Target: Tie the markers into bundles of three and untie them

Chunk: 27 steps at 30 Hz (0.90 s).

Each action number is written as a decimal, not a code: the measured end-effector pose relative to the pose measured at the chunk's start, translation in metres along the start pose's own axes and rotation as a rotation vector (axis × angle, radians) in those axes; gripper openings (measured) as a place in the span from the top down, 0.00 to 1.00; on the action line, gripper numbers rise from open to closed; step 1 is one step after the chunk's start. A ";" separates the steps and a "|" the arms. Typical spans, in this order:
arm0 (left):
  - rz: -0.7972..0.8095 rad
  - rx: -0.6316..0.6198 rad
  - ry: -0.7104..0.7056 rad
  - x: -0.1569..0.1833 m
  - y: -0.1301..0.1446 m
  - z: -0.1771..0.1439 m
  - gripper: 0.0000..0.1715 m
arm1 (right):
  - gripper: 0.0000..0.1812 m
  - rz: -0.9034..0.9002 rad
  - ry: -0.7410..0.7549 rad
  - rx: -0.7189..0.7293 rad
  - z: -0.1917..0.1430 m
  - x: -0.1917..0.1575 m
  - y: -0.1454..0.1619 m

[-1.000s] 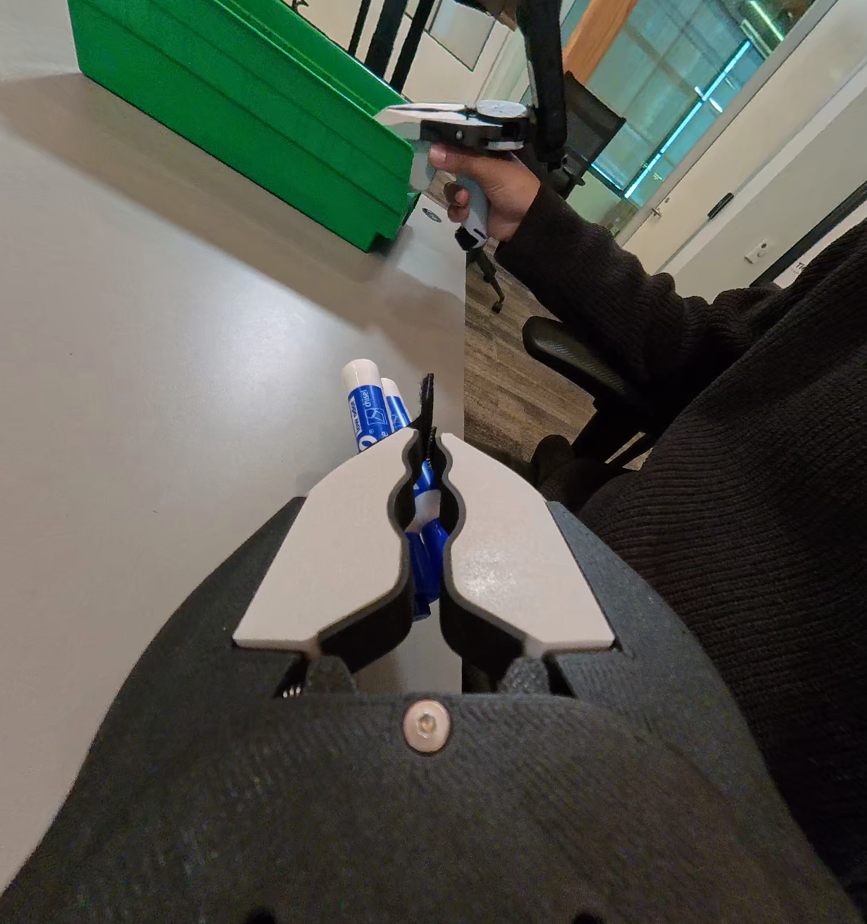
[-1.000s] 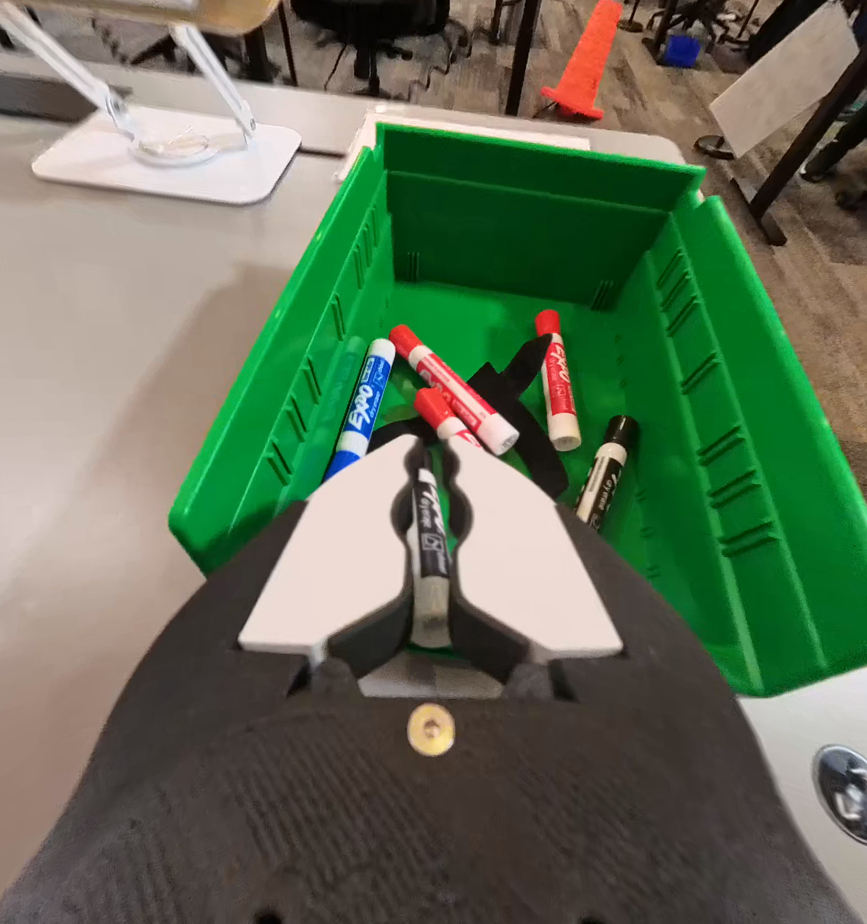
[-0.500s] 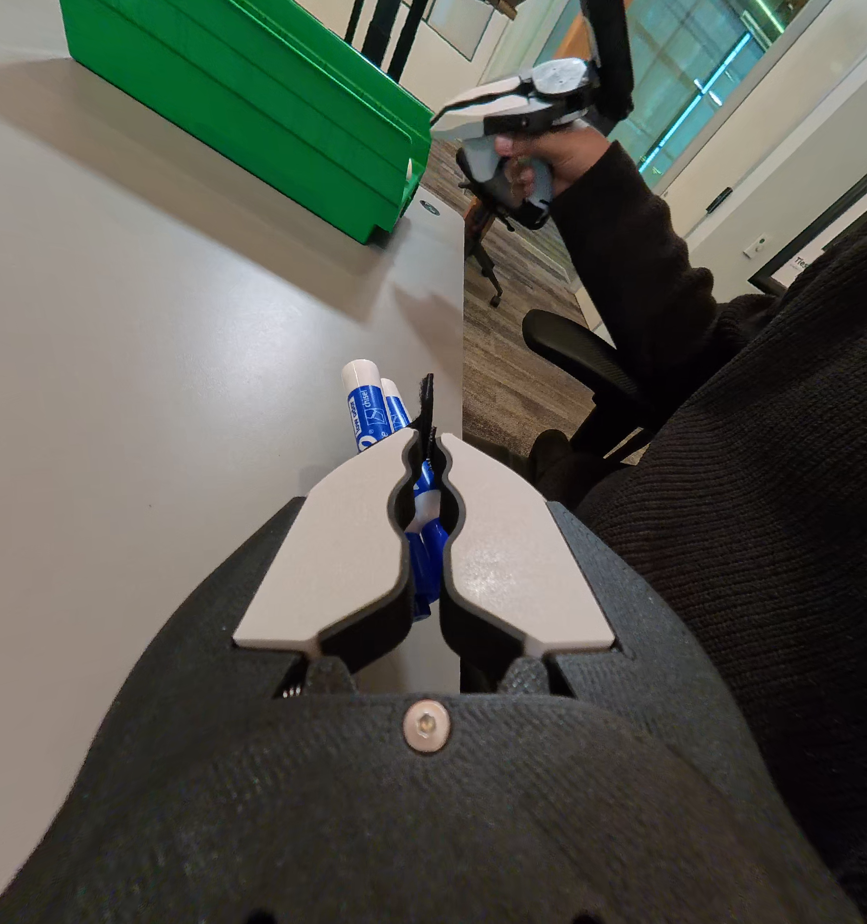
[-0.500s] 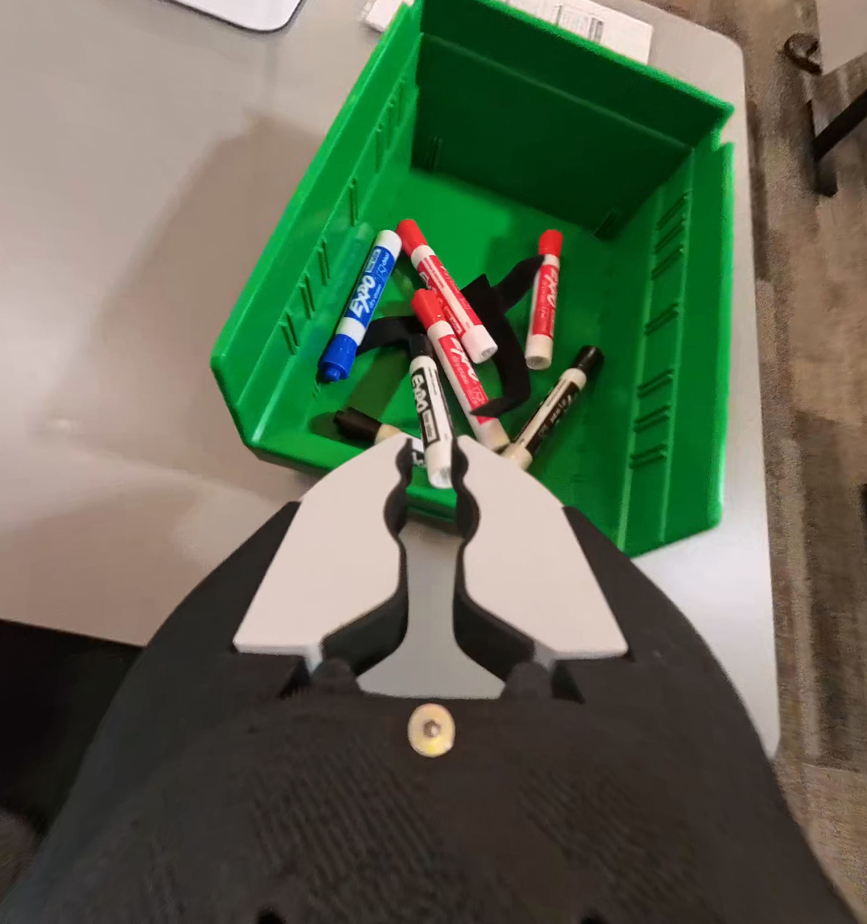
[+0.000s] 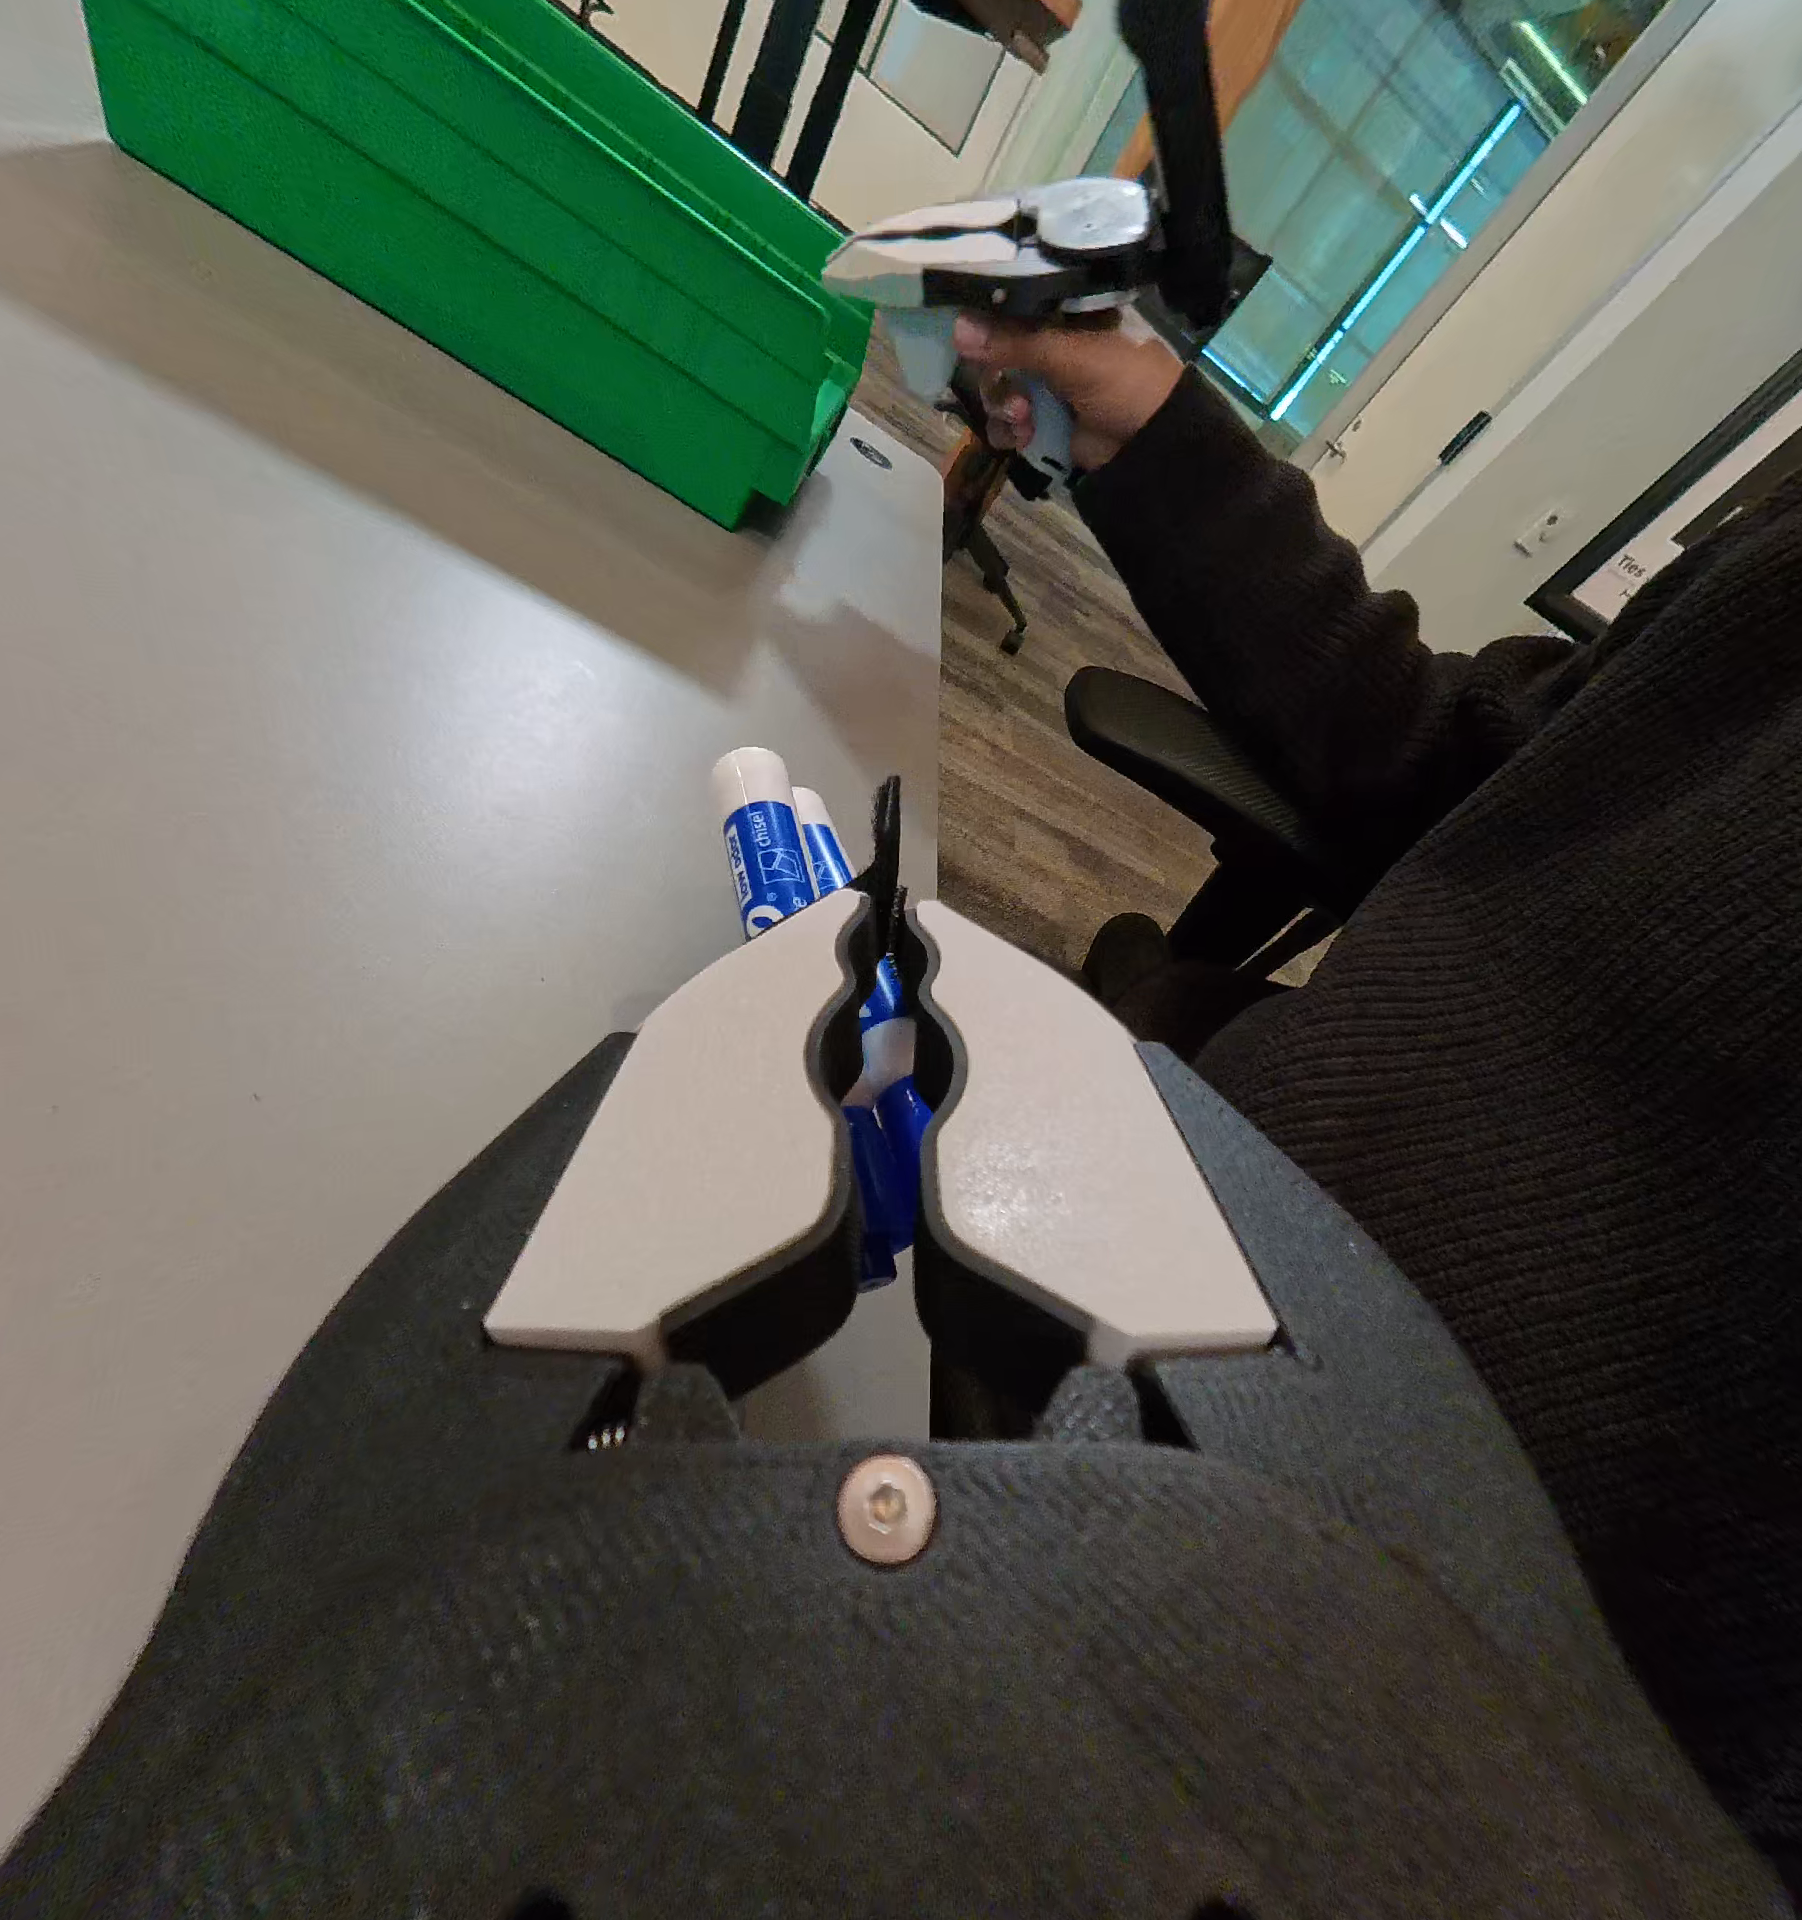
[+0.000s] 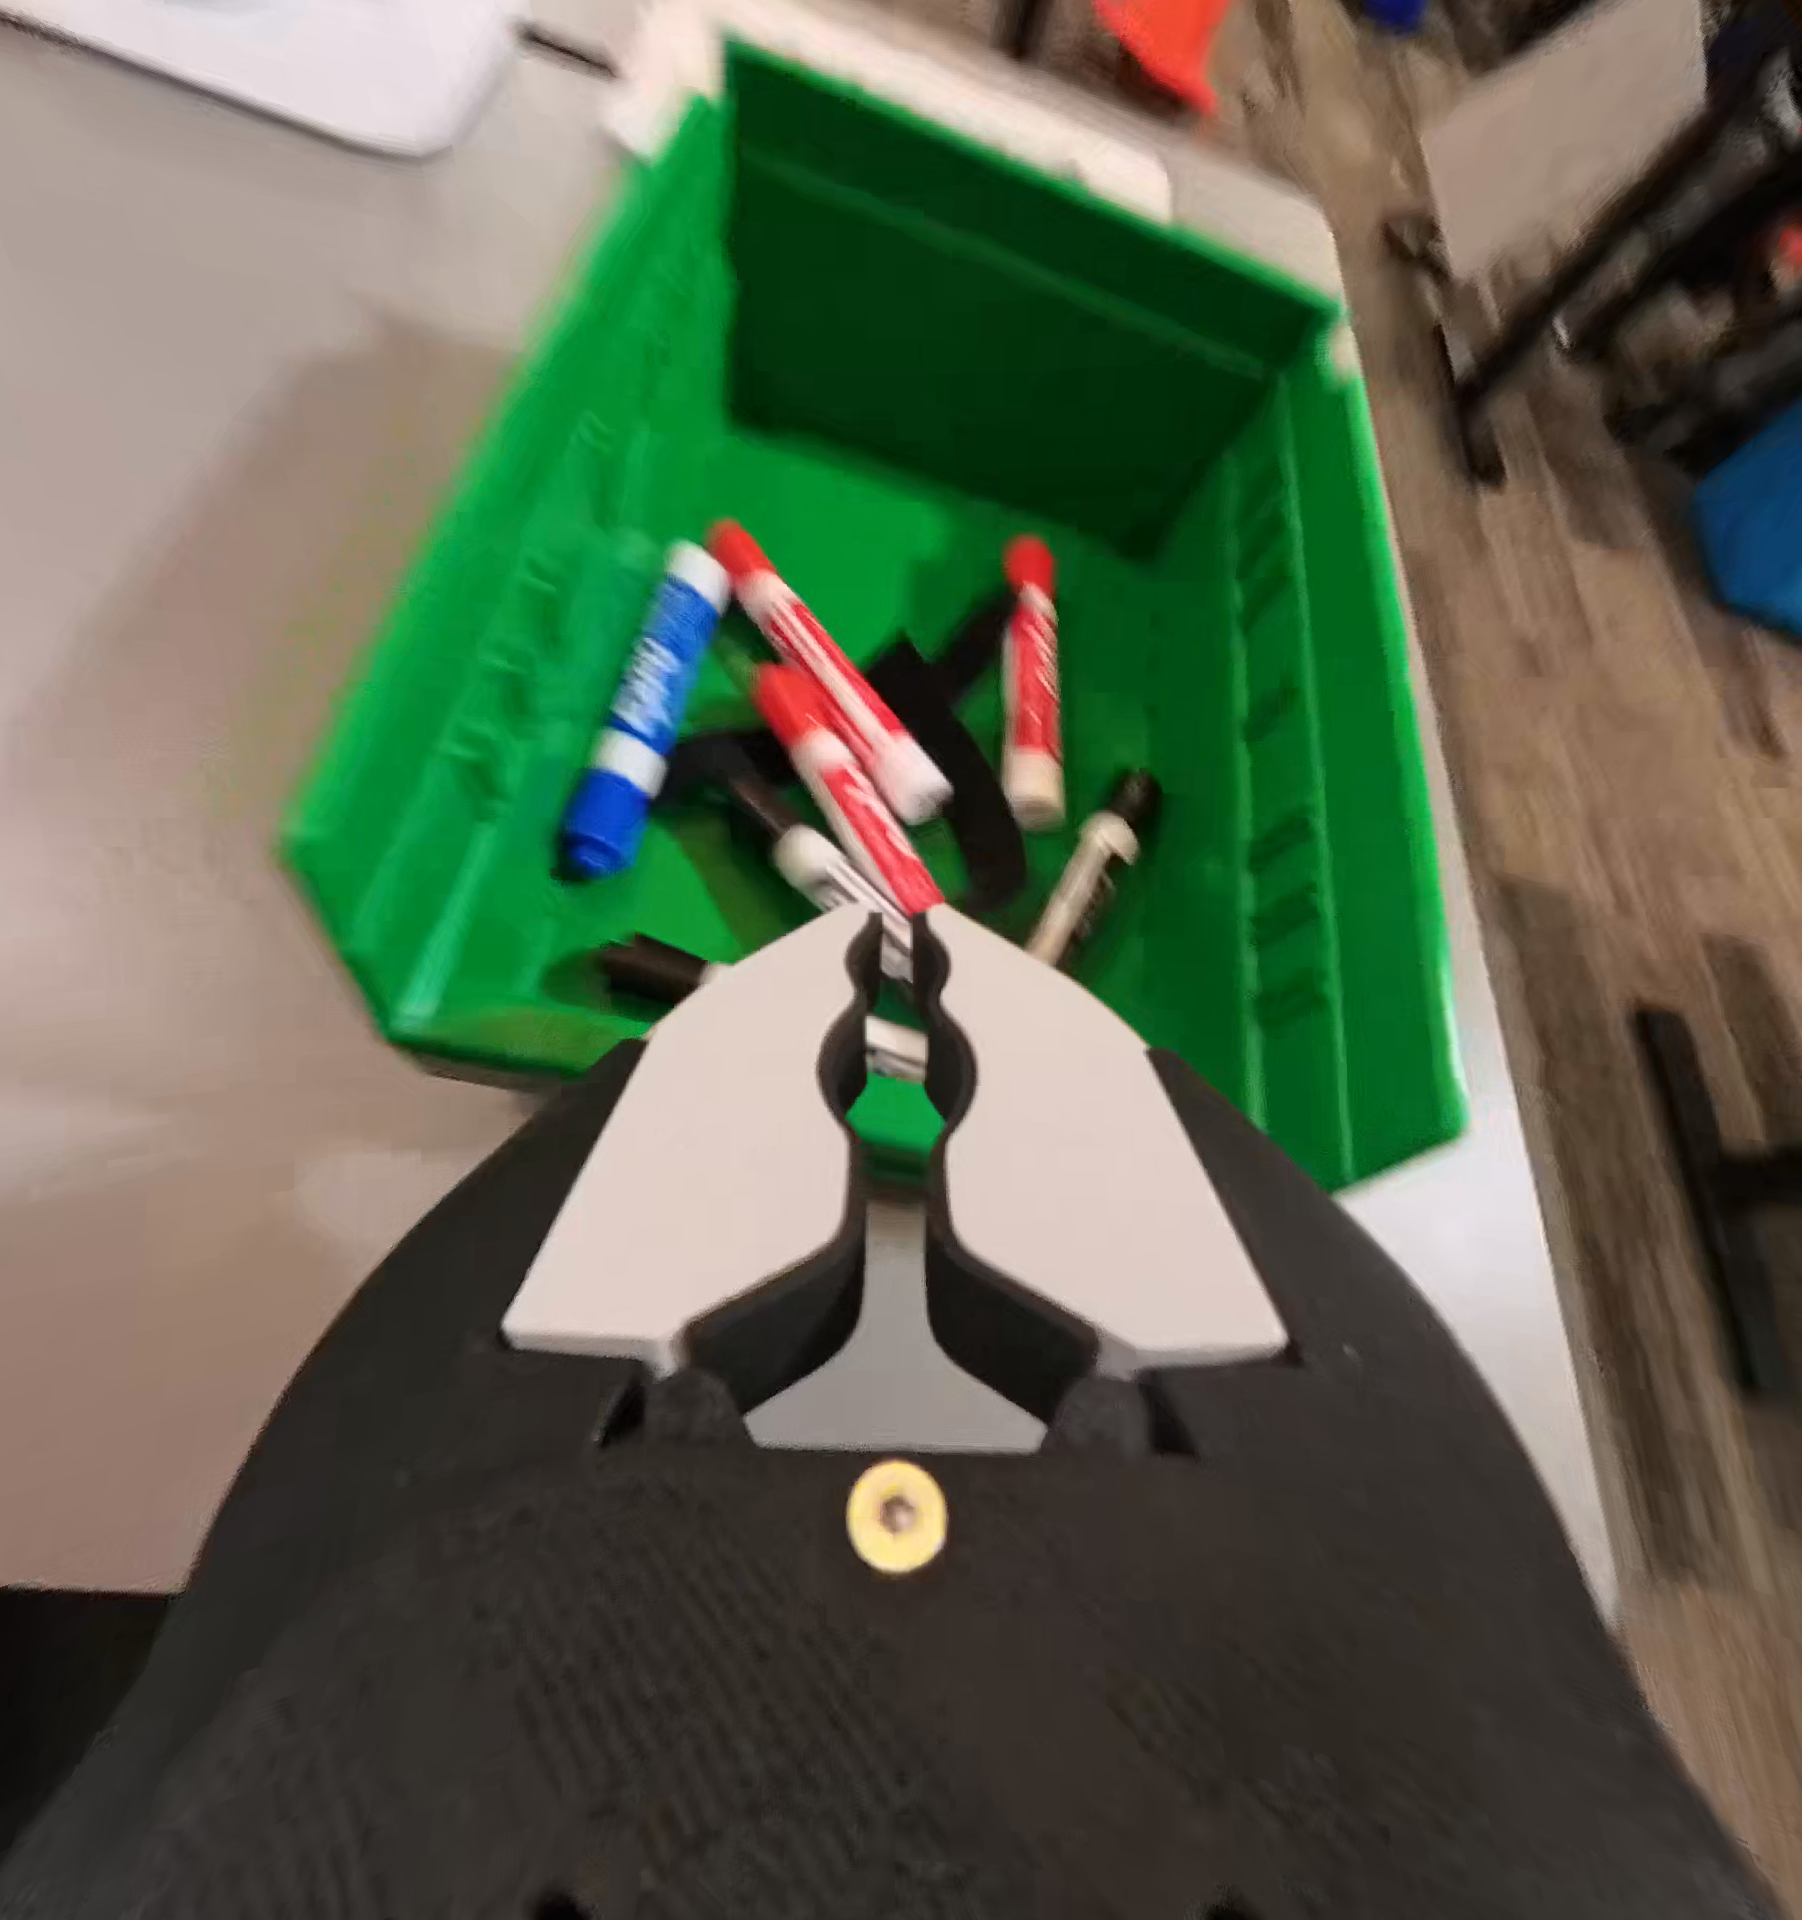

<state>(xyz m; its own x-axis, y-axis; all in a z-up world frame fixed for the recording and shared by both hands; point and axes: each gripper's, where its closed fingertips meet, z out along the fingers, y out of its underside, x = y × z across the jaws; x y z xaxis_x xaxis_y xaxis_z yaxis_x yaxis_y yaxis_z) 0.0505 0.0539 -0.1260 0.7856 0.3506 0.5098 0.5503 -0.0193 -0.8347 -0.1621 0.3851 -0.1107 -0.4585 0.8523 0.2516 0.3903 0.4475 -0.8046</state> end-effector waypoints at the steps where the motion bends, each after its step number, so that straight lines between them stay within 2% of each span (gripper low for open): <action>1: -0.003 0.002 0.001 0.000 0.000 0.000 0.98 | 0.97 -0.030 -0.061 0.064 -0.006 -0.016 -0.015; 3: -0.006 0.000 0.004 -0.001 0.001 0.000 0.98 | 0.96 -0.098 -0.213 0.175 -0.020 -0.062 -0.043; 6: -0.005 -0.003 0.013 0.000 0.001 0.001 0.98 | 0.91 -0.185 -0.454 0.252 -0.035 -0.147 -0.069; 9: 0.002 -0.007 0.012 0.001 0.001 0.001 0.98 | 0.87 -0.292 -0.663 0.255 -0.045 -0.233 -0.069; 11: 0.008 -0.009 0.017 0.002 0.002 0.000 0.98 | 0.83 -0.373 -0.728 0.223 -0.045 -0.272 -0.059; 15: 0.010 -0.006 0.032 0.005 0.003 -0.002 0.98 | 0.79 -0.407 -0.834 0.185 -0.043 -0.310 -0.038; 23: -0.025 0.036 0.063 0.008 -0.002 -0.005 0.98 | 0.72 -0.362 -1.000 0.110 -0.049 -0.345 -0.019; 25: -0.021 0.034 0.066 0.009 -0.001 -0.004 0.98 | 0.73 -0.388 -1.012 0.107 -0.049 -0.352 -0.015; 27: -0.017 0.027 0.066 0.010 -0.001 -0.004 0.98 | 0.81 -0.435 -0.995 0.125 -0.048 -0.354 -0.014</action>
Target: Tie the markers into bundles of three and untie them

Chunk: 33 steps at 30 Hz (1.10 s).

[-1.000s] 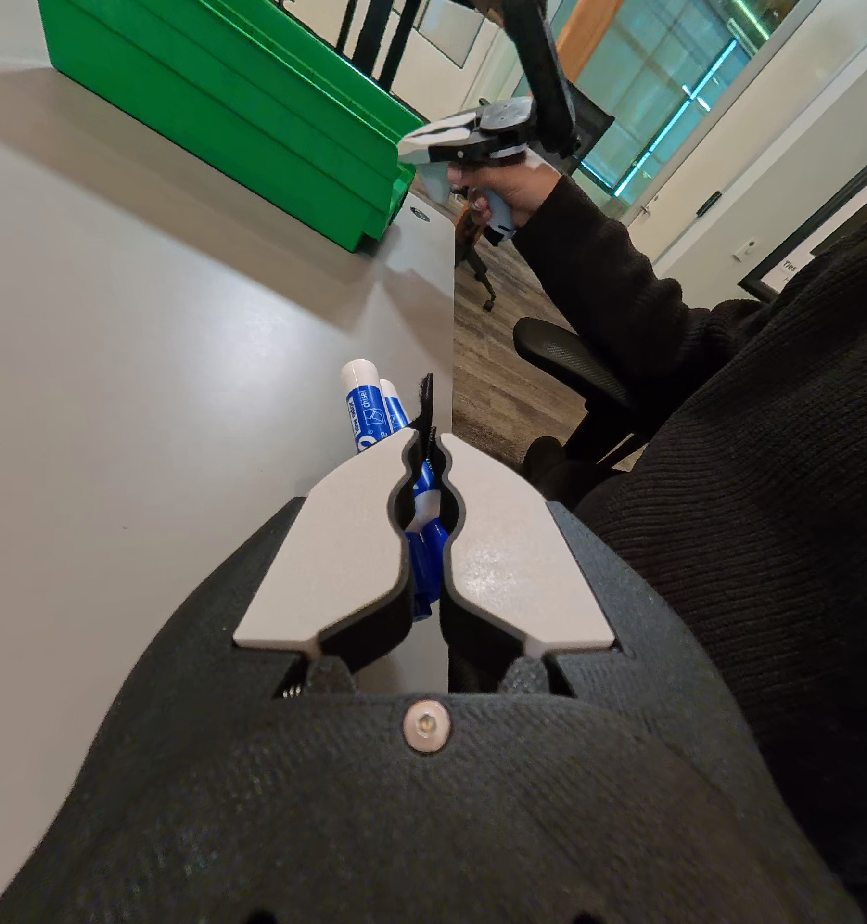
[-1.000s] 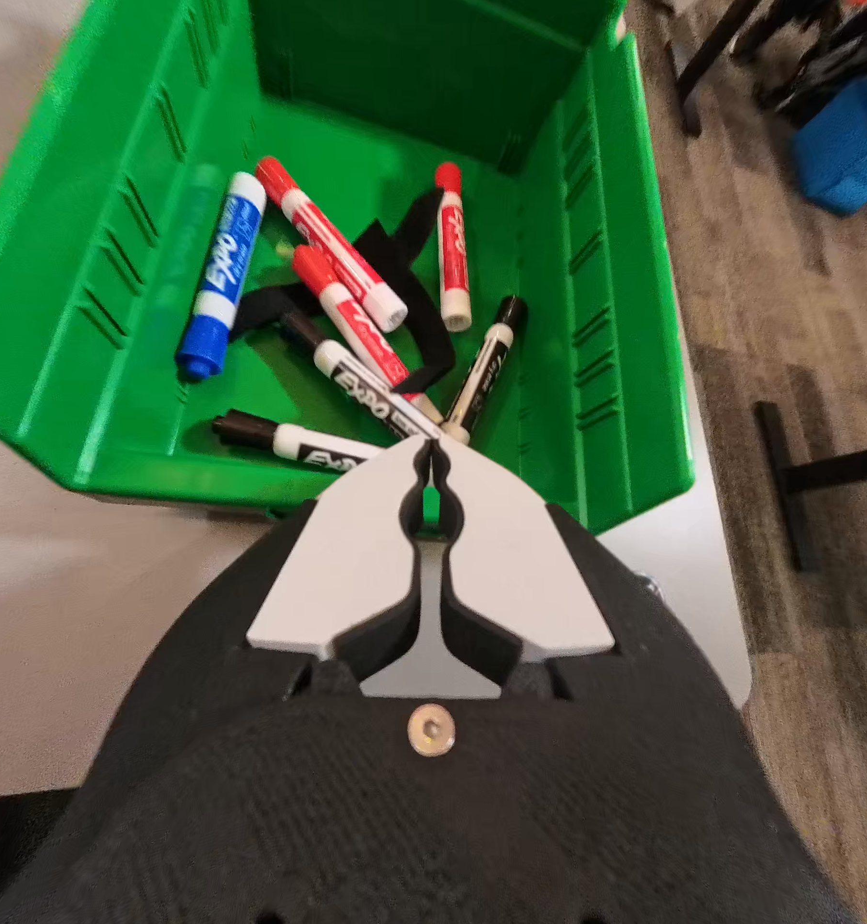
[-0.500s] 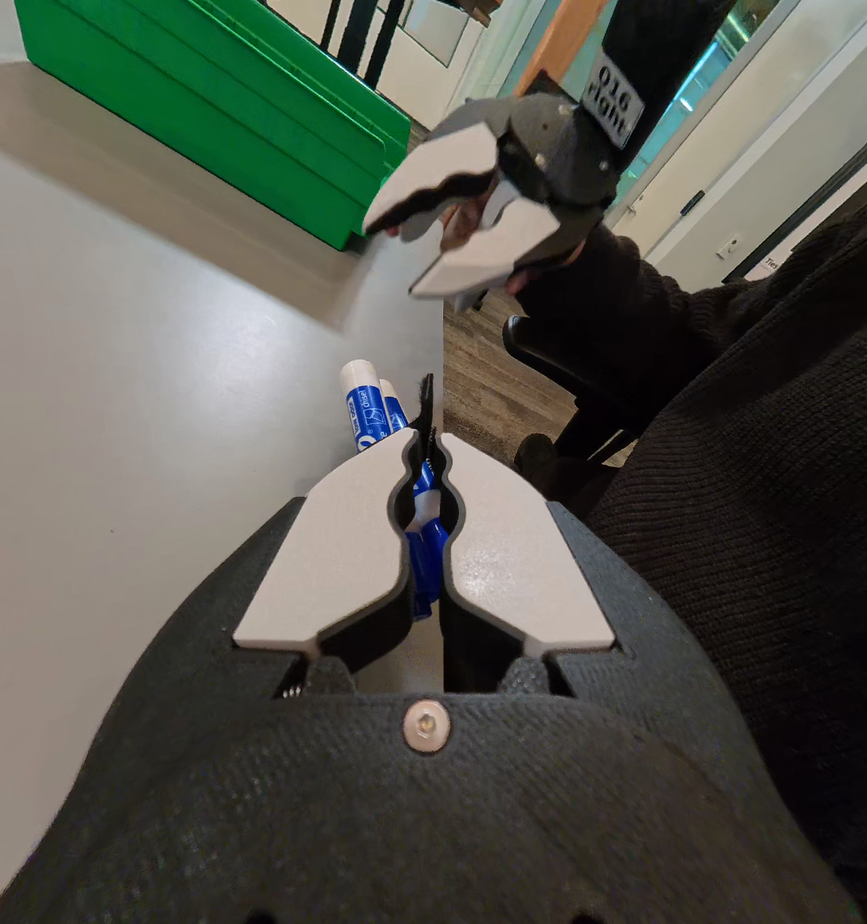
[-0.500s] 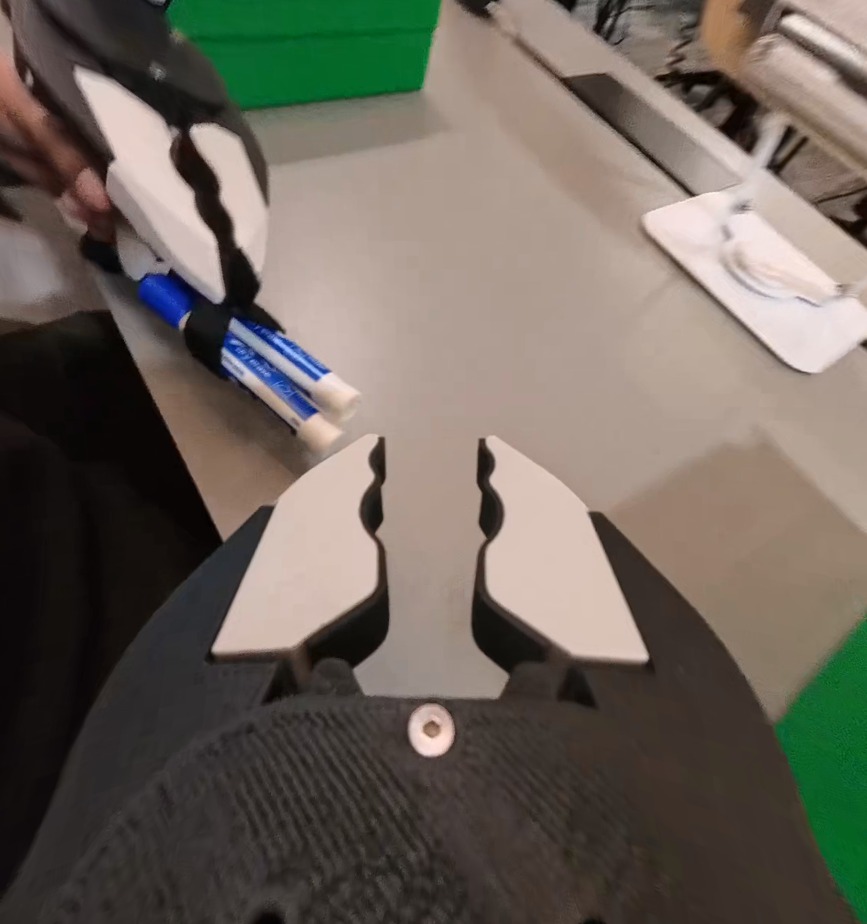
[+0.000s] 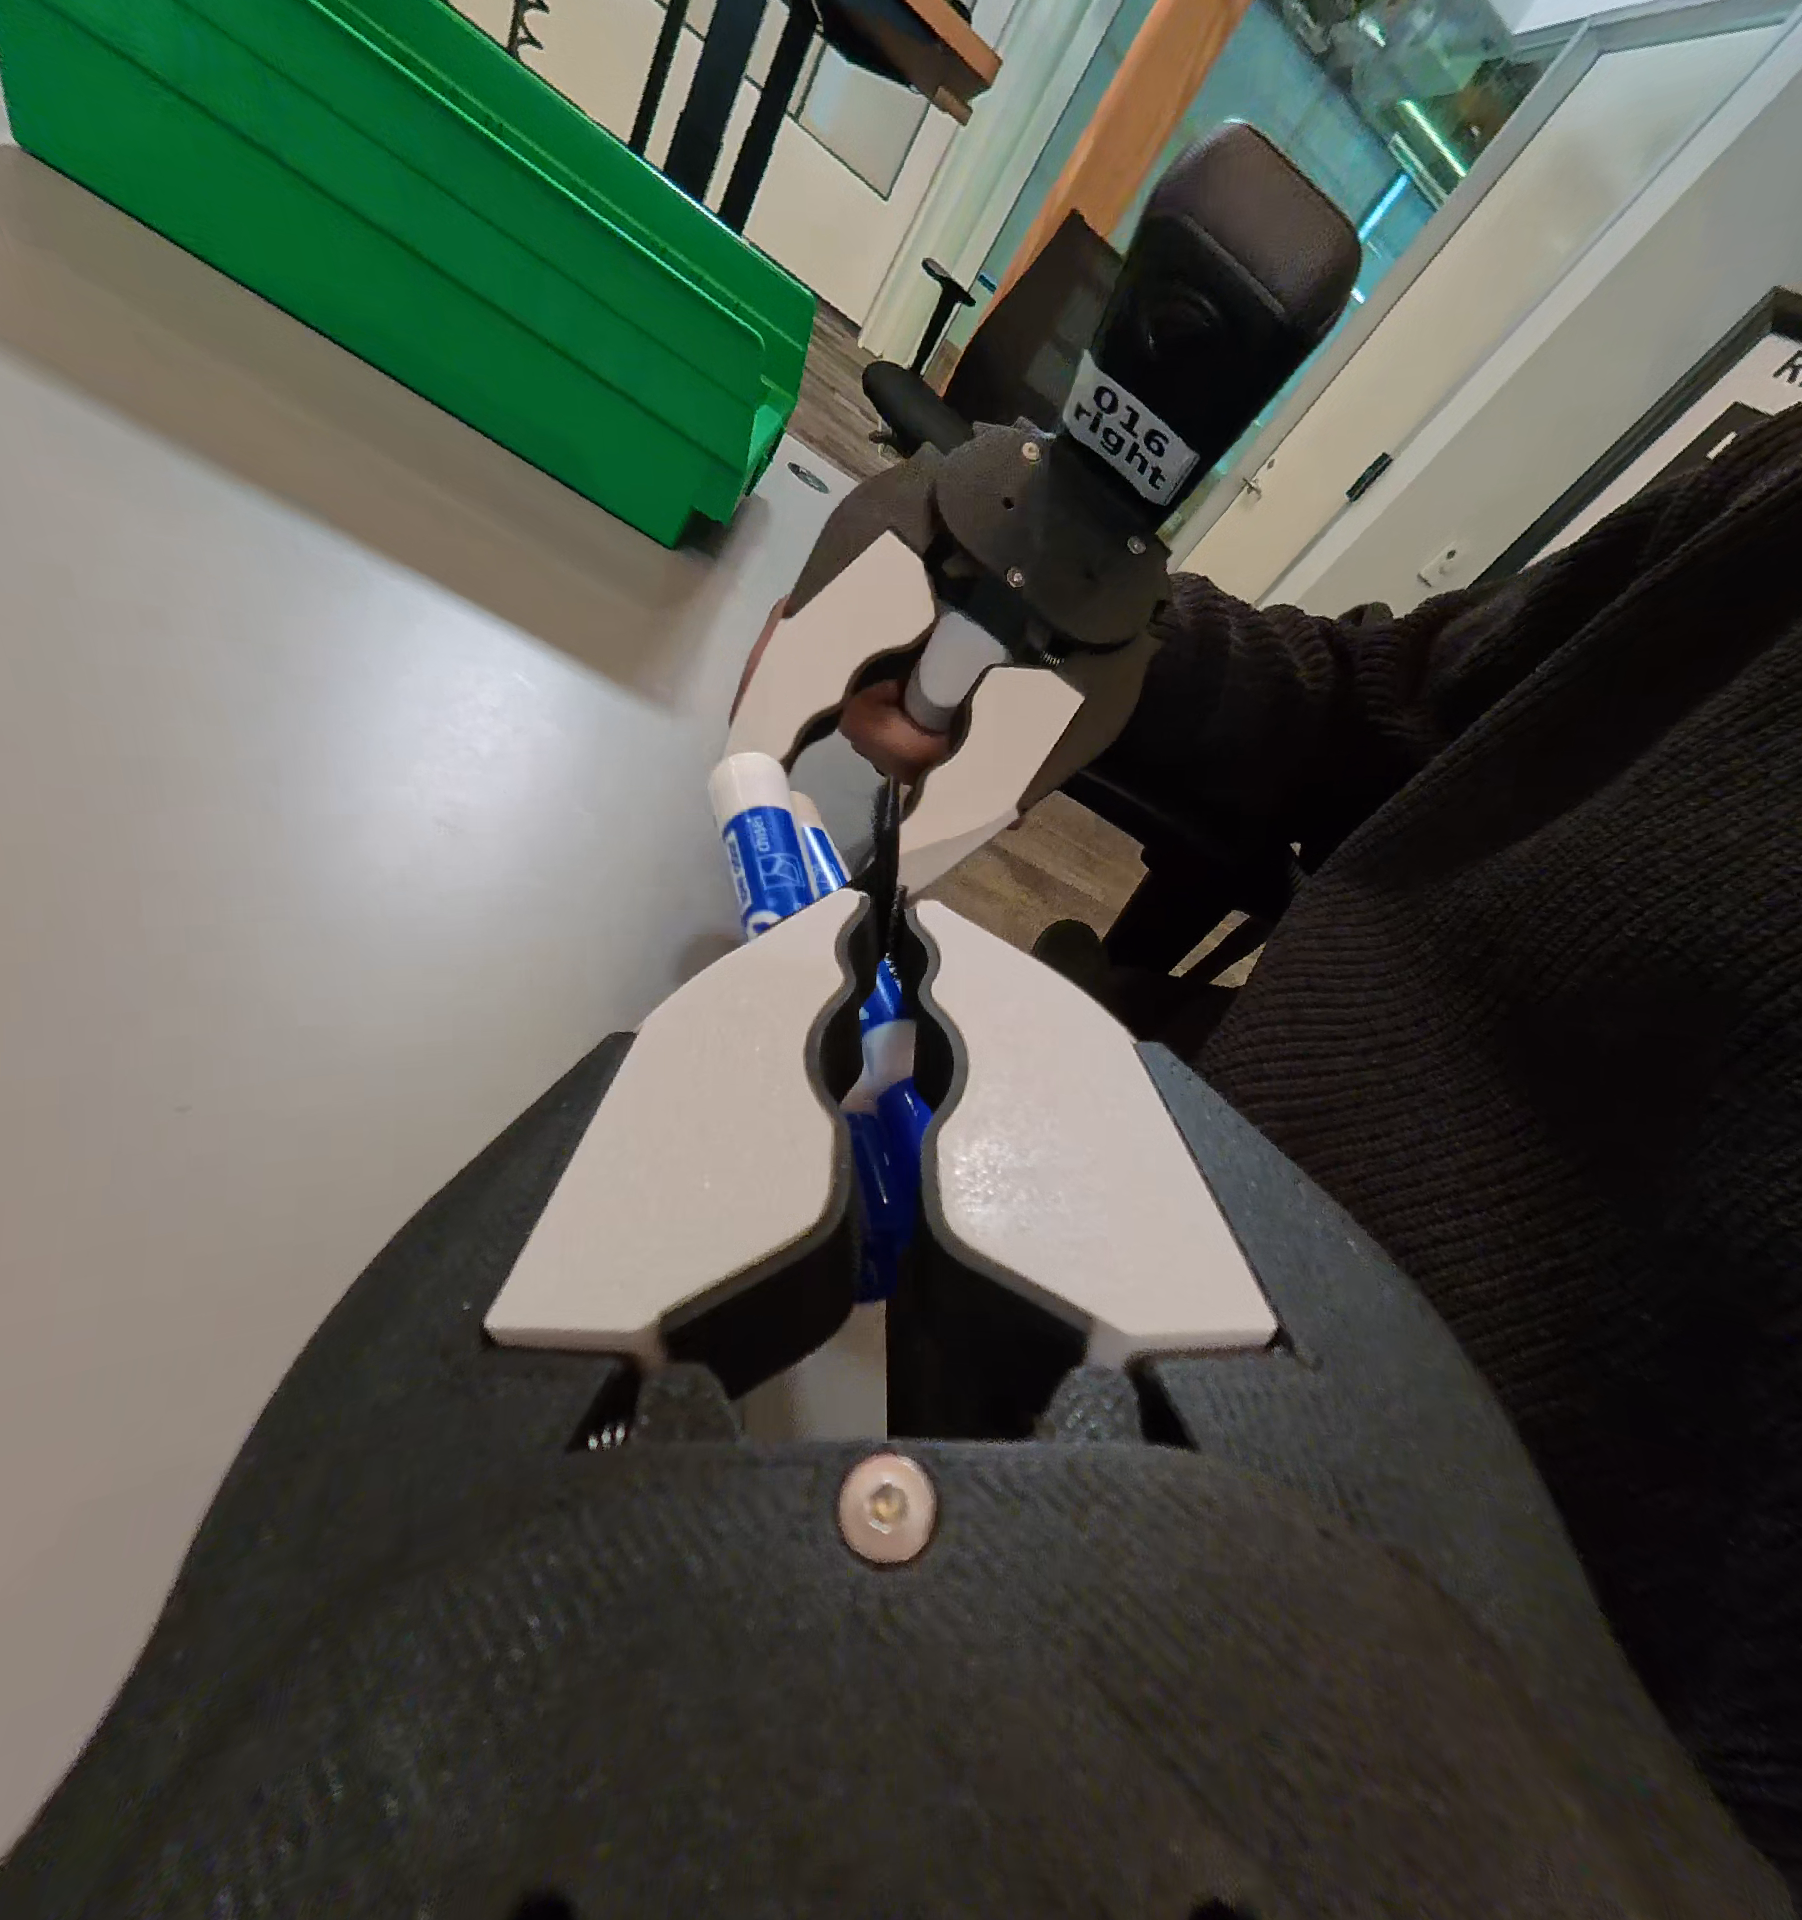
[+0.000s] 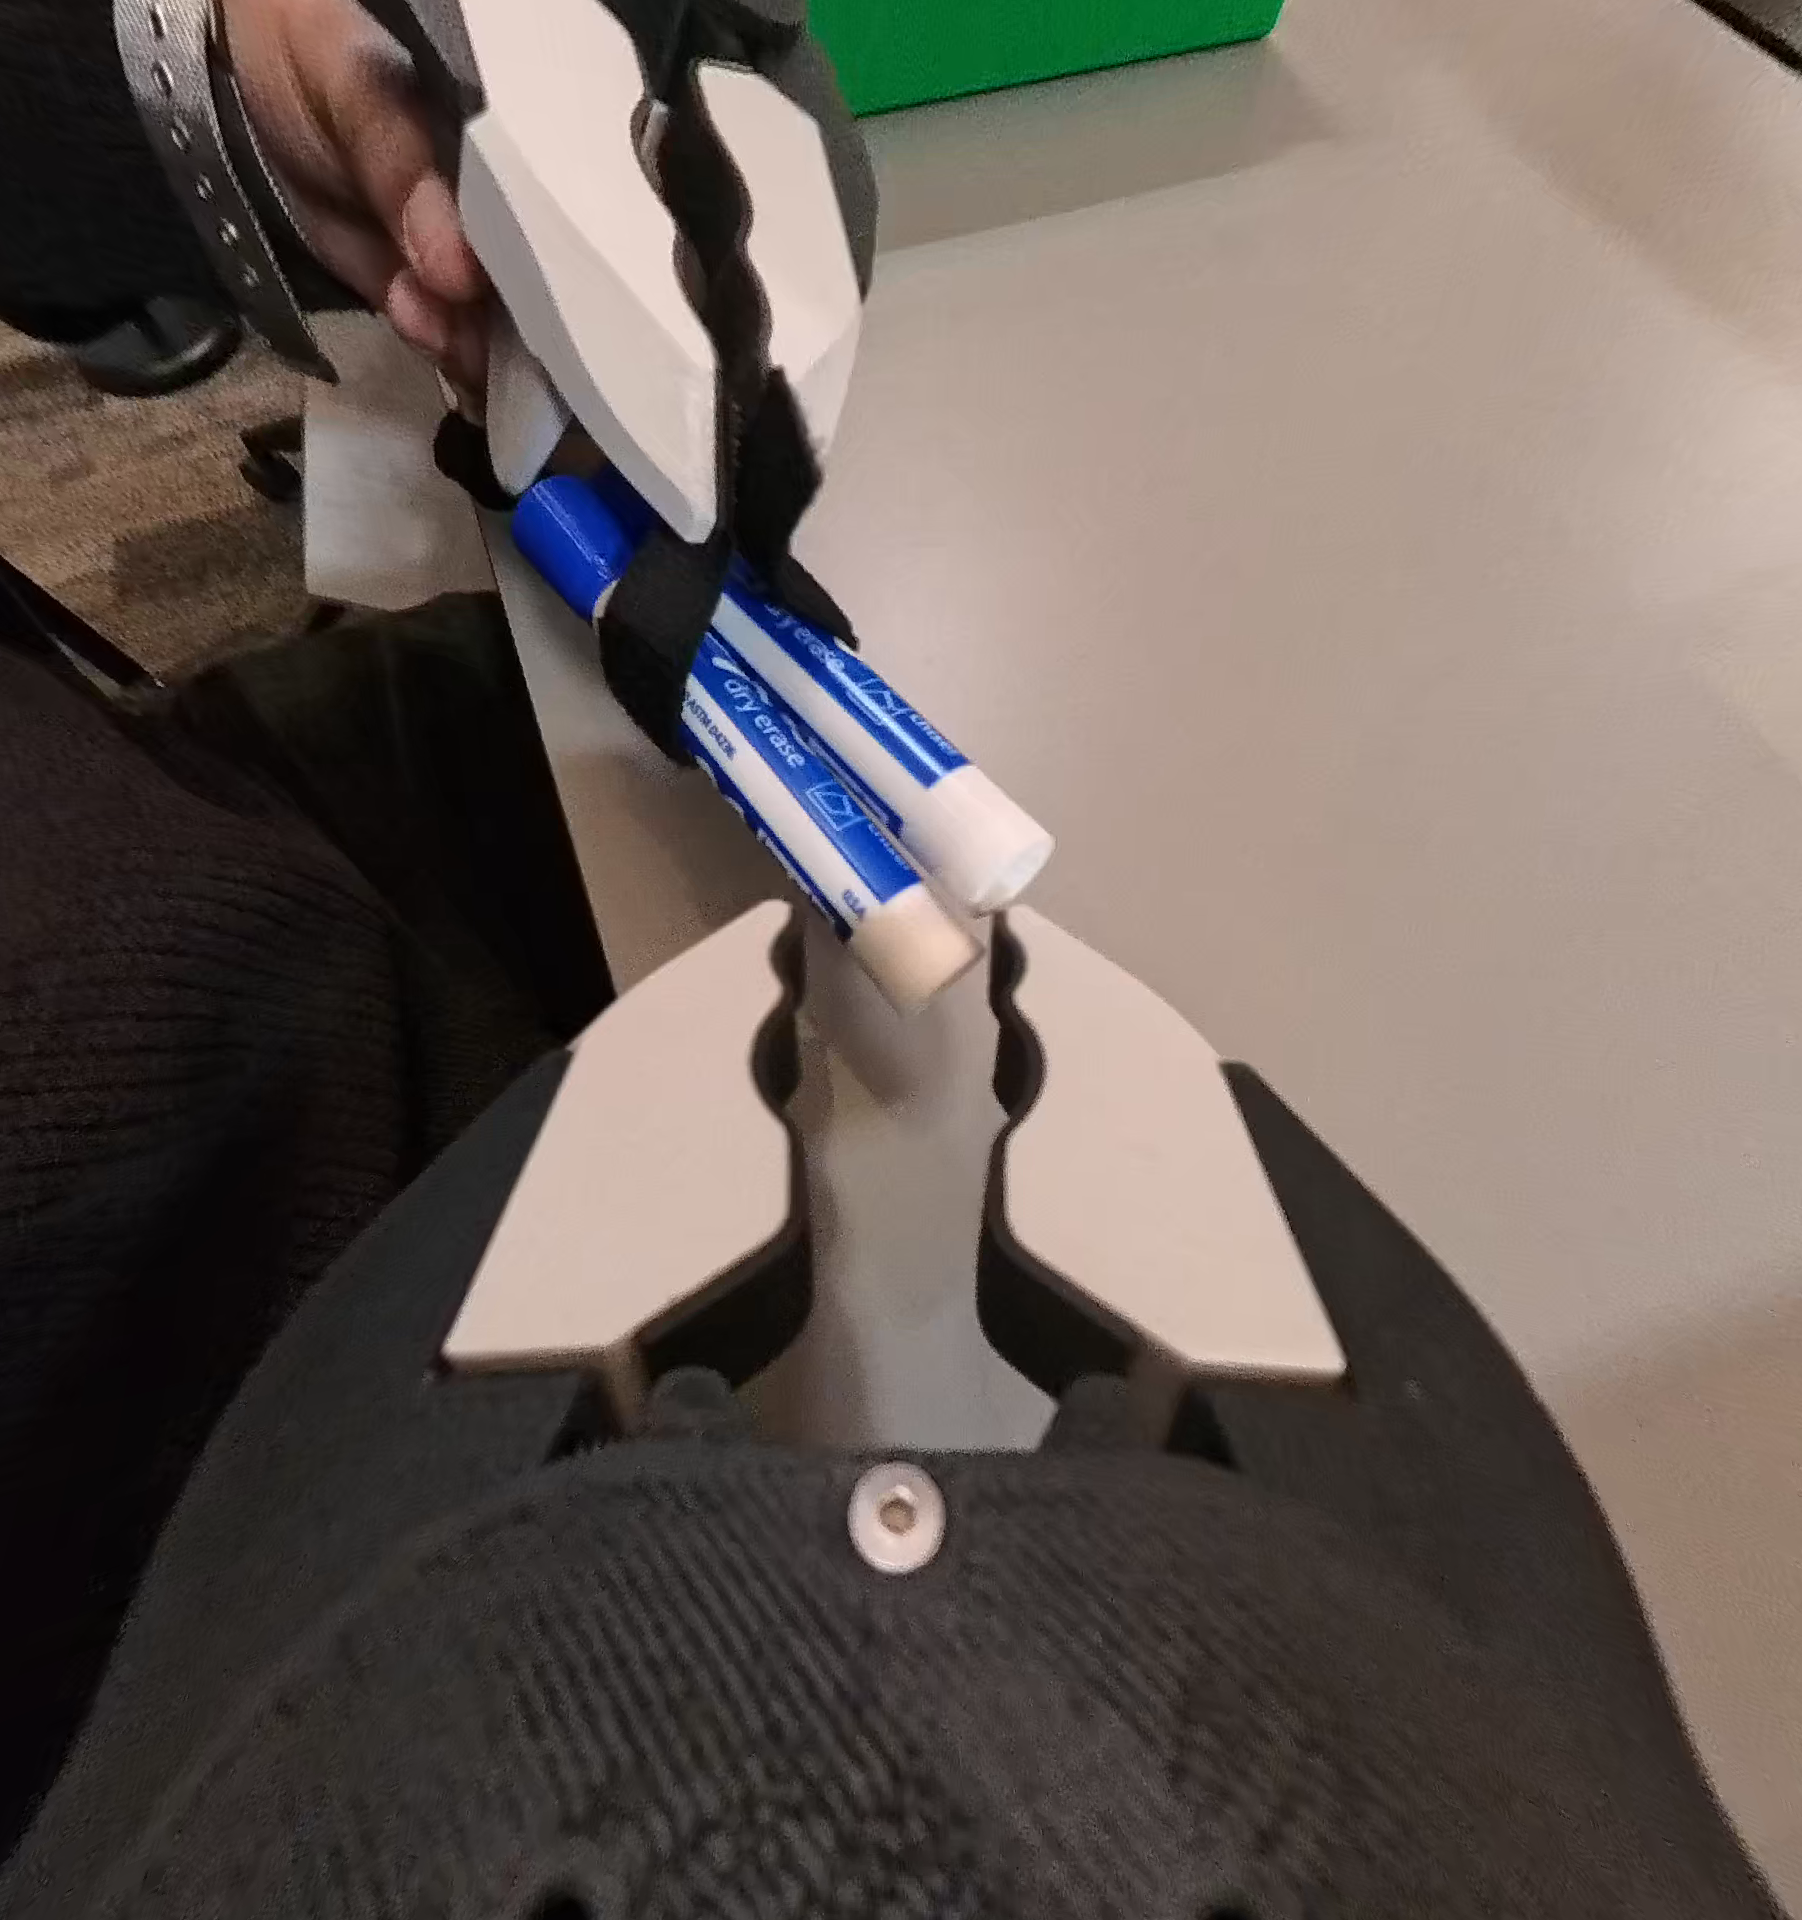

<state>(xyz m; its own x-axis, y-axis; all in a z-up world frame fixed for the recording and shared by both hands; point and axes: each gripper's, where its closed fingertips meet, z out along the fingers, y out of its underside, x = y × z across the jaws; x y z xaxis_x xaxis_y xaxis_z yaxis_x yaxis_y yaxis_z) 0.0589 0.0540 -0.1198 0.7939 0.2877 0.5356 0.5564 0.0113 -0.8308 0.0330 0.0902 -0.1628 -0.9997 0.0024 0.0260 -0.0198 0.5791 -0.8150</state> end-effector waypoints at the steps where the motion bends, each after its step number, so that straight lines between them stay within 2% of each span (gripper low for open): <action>1: 0.001 -0.005 -0.001 0.000 0.001 0.000 0.98 | 0.83 -0.025 0.003 -0.005 0.000 -0.001 0.001; 13: 0.002 0.003 -0.041 -0.009 -0.001 -0.004 0.98 | 0.87 -0.125 -0.008 -0.076 -0.017 0.006 0.022; 22: -0.010 0.008 -0.097 -0.021 -0.002 -0.009 0.98 | 0.88 -0.098 0.080 -0.110 -0.043 0.037 0.042; 28: -0.040 0.012 -0.116 -0.028 -0.001 -0.011 0.98 | 0.89 0.007 0.157 -0.064 -0.062 0.061 0.044; 33: -0.053 0.007 -0.133 -0.031 0.000 -0.011 0.98 | 0.89 0.073 0.174 0.034 -0.079 0.070 0.033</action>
